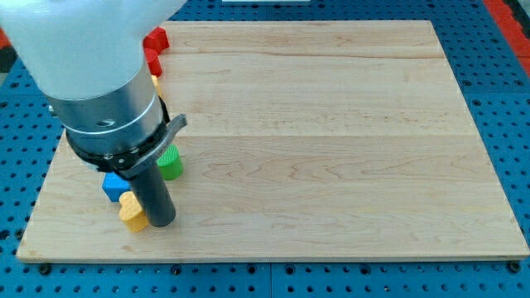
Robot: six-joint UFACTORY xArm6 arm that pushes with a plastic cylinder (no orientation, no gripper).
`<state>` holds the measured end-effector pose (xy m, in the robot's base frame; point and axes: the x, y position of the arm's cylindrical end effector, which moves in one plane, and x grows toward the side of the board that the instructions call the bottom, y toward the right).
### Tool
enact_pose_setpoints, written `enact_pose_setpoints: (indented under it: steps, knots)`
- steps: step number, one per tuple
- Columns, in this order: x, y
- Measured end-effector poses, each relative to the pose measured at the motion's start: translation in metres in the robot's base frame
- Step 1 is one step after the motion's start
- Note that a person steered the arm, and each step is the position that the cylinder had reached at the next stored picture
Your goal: Push the green circle upwards
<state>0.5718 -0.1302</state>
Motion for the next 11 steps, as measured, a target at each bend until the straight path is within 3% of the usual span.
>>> enact_pose_setpoints:
  steps: [2,3,6,7,9,11]
  knots:
    - [0.007,-0.018]
    - [-0.004,0.028]
    - [-0.083,0.039]
    - [-0.079,0.064]
    - [-0.032,0.039]
    - [-0.067,0.013]
